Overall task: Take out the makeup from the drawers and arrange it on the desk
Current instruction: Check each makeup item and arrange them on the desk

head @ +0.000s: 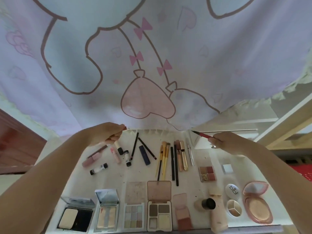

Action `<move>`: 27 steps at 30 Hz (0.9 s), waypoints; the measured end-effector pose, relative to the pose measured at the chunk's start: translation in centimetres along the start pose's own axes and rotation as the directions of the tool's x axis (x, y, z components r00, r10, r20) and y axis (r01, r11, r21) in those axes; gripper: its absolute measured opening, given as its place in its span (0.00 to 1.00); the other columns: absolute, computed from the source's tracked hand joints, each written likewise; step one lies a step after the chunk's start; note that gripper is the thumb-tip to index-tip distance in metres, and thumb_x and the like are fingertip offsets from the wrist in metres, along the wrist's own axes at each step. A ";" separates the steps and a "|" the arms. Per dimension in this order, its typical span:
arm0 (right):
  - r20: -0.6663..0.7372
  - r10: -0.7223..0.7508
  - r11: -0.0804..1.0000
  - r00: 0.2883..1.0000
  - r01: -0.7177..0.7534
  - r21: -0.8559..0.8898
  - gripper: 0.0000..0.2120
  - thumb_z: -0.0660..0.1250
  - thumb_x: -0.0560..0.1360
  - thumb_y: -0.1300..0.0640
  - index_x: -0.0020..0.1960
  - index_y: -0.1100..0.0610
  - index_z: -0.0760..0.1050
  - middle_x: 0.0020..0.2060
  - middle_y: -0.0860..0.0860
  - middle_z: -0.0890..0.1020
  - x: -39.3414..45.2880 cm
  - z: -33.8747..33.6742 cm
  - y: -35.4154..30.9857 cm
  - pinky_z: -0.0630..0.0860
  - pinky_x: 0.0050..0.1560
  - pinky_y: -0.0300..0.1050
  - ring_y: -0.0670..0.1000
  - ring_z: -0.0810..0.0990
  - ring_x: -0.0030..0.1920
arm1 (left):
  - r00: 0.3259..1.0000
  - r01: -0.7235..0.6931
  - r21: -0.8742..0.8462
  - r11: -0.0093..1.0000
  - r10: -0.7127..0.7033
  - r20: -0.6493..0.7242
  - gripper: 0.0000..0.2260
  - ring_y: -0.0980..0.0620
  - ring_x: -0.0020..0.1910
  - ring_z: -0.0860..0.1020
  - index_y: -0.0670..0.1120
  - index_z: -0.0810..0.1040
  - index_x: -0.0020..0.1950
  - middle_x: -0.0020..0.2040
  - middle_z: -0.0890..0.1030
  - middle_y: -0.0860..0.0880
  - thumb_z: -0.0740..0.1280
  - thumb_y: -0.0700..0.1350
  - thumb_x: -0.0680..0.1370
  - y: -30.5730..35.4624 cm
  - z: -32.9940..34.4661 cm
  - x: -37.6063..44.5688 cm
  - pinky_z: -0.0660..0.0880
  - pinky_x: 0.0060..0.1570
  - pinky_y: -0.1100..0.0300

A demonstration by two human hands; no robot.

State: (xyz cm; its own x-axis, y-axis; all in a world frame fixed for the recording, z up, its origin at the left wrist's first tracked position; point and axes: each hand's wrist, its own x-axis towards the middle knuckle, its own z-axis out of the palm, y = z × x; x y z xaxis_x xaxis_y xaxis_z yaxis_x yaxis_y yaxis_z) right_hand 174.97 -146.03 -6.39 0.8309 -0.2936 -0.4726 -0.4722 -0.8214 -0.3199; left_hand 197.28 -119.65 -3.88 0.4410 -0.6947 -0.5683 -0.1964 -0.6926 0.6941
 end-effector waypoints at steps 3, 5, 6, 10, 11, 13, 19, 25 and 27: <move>-0.073 -0.102 0.992 0.992 0.107 0.068 0.16 0.51 0.80 0.50 0.37 0.55 0.66 0.30 0.48 0.71 0.9 1.1 -1.7 0.67 0.31 0.29 0.48 0.71 0.32 | 0.999 -0.022 0.014 1.000 0.022 -0.029 0.17 0.58 0.20 0.60 0.44 0.68 0.32 0.22 0.64 0.55 0.53 0.44 0.81 0.3 1.8 0.2 0.59 0.26 0.68; -0.105 -0.185 0.971 0.977 0.198 0.134 0.13 0.51 0.80 0.52 0.39 0.53 0.65 0.28 0.46 0.67 1.9 2.0 -4.1 0.65 0.27 0.27 0.44 0.65 0.27 | 0.997 -0.060 -0.039 0.997 0.058 -0.048 0.14 0.60 0.20 0.62 0.44 0.73 0.37 0.23 0.65 0.55 0.55 0.42 0.80 1.6 4.1 1.2 0.60 0.23 0.71; -0.107 -0.221 0.959 0.970 0.236 0.160 0.10 0.50 0.80 0.53 0.42 0.52 0.65 0.29 0.46 0.67 2.2 2.4 -4.8 0.65 0.27 0.28 0.43 0.65 0.26 | 0.996 -0.084 -0.046 0.995 0.082 -0.042 0.12 0.59 0.22 0.62 0.45 0.73 0.40 0.25 0.64 0.53 0.55 0.42 0.80 2.0 4.9 1.7 0.60 0.25 0.70; -0.113 -0.269 0.923 0.956 0.290 0.254 0.07 0.51 0.80 0.55 0.45 0.48 0.65 0.29 0.46 0.68 2.6 4.1 -5.6 0.64 0.24 0.29 0.41 0.65 0.24 | 0.996 -0.084 -0.152 0.985 0.085 -0.003 0.10 0.55 0.29 0.59 0.41 0.73 0.50 0.30 0.61 0.49 0.52 0.37 0.80 1.8 5.7 2.5 0.58 0.31 0.64; -0.130 -0.278 0.919 0.952 0.303 0.253 0.08 0.51 0.80 0.55 0.44 0.47 0.64 0.29 0.46 0.69 2.7 4.4 -5.7 0.64 0.24 0.29 0.41 0.65 0.25 | 0.997 -0.074 -0.171 0.982 0.074 -0.006 0.10 0.54 0.29 0.59 0.41 0.73 0.51 0.30 0.61 0.49 0.53 0.36 0.80 1.8 5.8 2.6 0.58 0.31 0.64; -0.147 -0.297 0.910 0.944 0.326 0.256 0.08 0.52 0.80 0.54 0.43 0.46 0.64 0.31 0.48 0.71 2.8 4.9 -5.8 0.64 0.24 0.30 0.43 0.66 0.26 | 0.997 -0.072 -0.203 0.977 0.070 -0.017 0.10 0.54 0.30 0.61 0.40 0.74 0.52 0.30 0.63 0.48 0.54 0.34 0.79 1.6 6.0 2.7 0.60 0.31 0.64; -0.129 -0.324 0.907 0.937 0.347 0.240 0.06 0.52 0.80 0.54 0.46 0.49 0.66 0.30 0.47 0.71 3.1 5.3 -5.9 0.65 0.25 0.31 0.43 0.66 0.26 | 0.996 -0.087 -0.292 0.953 0.085 -0.020 0.13 0.54 0.29 0.62 0.44 0.76 0.44 0.30 0.64 0.47 0.55 0.32 0.78 1.0 5.8 3.2 0.63 0.31 0.65; -0.120 -0.294 0.911 0.948 0.316 0.267 0.09 0.52 0.80 0.56 0.50 0.56 0.70 0.30 0.47 0.71 3.2 5.3 -5.9 0.64 0.24 0.30 0.42 0.64 0.25 | 0.994 -0.098 -0.331 0.939 0.109 0.016 0.13 0.55 0.28 0.62 0.42 0.76 0.43 0.30 0.64 0.48 0.54 0.31 0.78 0.6 5.5 3.5 0.63 0.29 0.67; -0.110 -0.292 0.916 0.950 0.310 0.254 0.07 0.52 0.80 0.56 0.46 0.54 0.67 0.29 0.45 0.69 3.3 5.4 -6.1 0.65 0.25 0.29 0.41 0.64 0.25 | 0.994 -0.094 -0.302 0.949 0.107 0.026 0.13 0.56 0.27 0.62 0.42 0.76 0.44 0.29 0.64 0.48 0.54 0.31 0.78 0.6 5.4 3.6 0.62 0.29 0.67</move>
State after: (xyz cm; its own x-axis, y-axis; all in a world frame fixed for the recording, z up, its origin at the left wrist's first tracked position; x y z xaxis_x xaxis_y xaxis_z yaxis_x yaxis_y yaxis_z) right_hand 179.06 -139.34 -10.44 0.9595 -0.0931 -0.2657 -0.2493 -0.7193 -0.6484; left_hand 194.03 -123.62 -7.97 0.3947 -0.7695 -0.5021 0.0367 -0.5328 0.8454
